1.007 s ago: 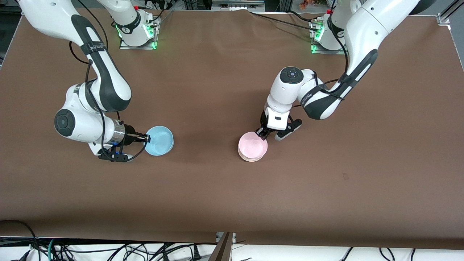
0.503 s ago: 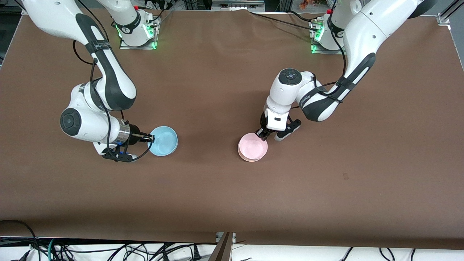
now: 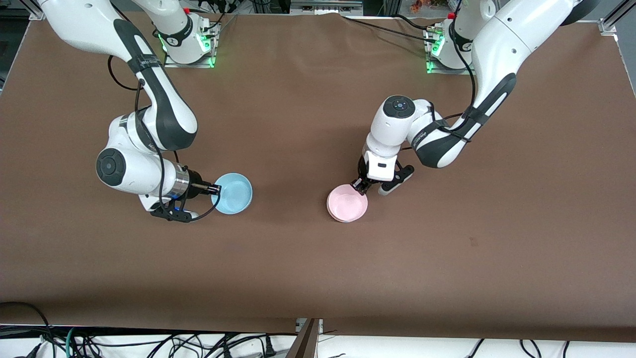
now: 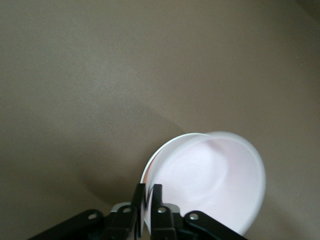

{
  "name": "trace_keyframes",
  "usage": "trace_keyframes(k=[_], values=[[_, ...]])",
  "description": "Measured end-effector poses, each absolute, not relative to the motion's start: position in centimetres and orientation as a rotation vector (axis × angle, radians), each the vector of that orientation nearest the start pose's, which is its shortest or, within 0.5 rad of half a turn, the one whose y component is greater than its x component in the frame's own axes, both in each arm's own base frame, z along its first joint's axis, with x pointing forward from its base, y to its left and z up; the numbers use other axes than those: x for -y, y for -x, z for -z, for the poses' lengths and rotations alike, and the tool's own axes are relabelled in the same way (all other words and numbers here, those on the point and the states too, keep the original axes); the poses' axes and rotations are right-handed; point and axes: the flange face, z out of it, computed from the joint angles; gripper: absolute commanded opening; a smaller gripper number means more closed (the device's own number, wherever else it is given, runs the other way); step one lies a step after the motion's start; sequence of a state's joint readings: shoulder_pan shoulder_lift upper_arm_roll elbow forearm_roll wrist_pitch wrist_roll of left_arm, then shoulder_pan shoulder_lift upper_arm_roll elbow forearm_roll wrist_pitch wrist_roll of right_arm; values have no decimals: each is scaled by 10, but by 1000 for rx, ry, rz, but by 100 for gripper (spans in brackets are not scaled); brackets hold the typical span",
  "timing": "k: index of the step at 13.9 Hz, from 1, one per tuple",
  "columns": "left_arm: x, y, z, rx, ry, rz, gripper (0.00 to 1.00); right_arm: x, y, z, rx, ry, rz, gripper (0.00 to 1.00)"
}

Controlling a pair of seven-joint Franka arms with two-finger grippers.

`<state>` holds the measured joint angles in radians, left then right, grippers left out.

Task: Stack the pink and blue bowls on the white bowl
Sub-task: 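Carry the blue bowl toward the stack while the left gripper releases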

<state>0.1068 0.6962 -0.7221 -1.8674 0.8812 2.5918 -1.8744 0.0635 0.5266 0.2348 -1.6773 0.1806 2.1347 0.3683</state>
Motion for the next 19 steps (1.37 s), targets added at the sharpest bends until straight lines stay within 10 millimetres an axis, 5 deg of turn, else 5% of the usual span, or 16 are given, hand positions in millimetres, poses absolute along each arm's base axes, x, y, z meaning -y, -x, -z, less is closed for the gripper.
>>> trace_keyframes(k=[2,4,7,14,19], values=[[356,-551,-243,1208,3137,355,27,-195,-642,-299,-317,2884,-208,0],[355,-552,-244,1214,3136,356,1,-205,-641,-300,-334,2882,-200,0],[354,-555,-246,1223,3136,363,0,-229,-640,-301,-412,2867,-175,0],[349,-561,-236,1245,3124,343,0,-320,-630,-289,-616,2776,-76,0],[343,-567,-221,1266,3108,317,0,-336,-629,-287,-657,2749,-52,0]])
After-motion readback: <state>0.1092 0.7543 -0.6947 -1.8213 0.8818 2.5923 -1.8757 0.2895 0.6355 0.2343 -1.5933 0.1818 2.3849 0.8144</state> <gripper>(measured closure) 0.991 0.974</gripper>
